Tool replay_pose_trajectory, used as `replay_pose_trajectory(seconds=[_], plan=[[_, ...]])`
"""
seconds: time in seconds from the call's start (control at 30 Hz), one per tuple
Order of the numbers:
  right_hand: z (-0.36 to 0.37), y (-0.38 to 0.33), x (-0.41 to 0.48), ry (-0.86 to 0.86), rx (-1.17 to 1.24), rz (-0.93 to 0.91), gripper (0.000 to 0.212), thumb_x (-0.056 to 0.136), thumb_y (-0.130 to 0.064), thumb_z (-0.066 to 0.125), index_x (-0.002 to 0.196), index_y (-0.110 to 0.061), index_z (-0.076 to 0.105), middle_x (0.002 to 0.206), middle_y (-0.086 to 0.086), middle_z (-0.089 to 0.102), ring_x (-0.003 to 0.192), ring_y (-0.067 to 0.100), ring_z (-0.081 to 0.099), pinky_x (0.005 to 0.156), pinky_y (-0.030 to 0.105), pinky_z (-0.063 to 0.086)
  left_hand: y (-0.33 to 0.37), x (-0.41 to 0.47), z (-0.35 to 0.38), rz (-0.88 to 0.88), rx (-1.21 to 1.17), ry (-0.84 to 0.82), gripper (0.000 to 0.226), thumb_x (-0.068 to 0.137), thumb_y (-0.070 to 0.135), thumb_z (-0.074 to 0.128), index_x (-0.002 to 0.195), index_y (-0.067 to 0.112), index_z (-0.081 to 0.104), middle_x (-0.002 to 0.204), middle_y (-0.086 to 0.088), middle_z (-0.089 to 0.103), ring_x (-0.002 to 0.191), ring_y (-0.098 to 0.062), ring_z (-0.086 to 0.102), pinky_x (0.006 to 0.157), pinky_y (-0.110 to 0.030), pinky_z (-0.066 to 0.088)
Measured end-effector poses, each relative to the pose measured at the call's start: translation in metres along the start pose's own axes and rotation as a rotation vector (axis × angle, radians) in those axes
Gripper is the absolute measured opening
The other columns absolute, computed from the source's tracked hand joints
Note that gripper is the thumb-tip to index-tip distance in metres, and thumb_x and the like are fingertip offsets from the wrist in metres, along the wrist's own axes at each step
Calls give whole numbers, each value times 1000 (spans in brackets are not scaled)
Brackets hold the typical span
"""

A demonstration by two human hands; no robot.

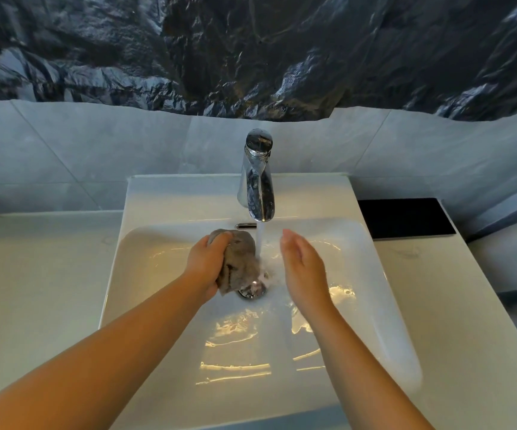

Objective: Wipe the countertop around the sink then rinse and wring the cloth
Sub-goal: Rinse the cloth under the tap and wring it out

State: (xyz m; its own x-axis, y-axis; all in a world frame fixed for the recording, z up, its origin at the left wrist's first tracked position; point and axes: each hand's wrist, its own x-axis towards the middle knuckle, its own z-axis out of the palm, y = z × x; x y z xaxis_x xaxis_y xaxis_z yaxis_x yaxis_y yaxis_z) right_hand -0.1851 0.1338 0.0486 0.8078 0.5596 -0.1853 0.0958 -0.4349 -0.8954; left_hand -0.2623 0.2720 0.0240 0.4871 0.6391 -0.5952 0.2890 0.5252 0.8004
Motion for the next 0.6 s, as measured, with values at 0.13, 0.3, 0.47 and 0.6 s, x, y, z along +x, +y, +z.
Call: replay_pose_trajectory(seconds=[0.13, 0.3, 0.47, 0.6], plan=[[-22, -45, 12, 101, 32, -276, 41, 101, -30, 41, 141, -24, 40, 145, -5, 43, 127, 2, 42, 92, 3, 33, 5, -5, -11, 37, 48, 26, 18, 90, 32, 56, 95, 18, 66, 95, -13, 69, 88, -29, 67, 79, -45, 57], [-13, -90, 40, 81, -281, -559, 52, 100, -38, 37, 149, -27, 24, 157, -5, 22, 144, 10, 20, 112, 25, 24, 8, -14, -8, 79, 89, 31, 19, 91, 34, 54, 88, 21, 68, 94, -11, 69, 88, -28, 67, 78, -41, 57], [-8, -84, 39, 102, -371, -610, 51, 98, -37, 41, 147, -24, 30, 156, -5, 25, 143, 10, 23, 109, 20, 23, 13, -22, -14, 35, 58, 42, 28, 88, 43, 57, 100, 20, 68, 98, -11, 70, 91, -30, 67, 84, -47, 56], [-10, -88, 37, 118, -464, -614, 53, 98, -37, 42, 147, -23, 29, 156, -6, 26, 142, 12, 24, 108, 20, 23, 14, -24, -19, 60, -9, 23, 26, 90, 38, 55, 100, 17, 67, 97, -12, 70, 91, -29, 67, 84, -46, 55]])
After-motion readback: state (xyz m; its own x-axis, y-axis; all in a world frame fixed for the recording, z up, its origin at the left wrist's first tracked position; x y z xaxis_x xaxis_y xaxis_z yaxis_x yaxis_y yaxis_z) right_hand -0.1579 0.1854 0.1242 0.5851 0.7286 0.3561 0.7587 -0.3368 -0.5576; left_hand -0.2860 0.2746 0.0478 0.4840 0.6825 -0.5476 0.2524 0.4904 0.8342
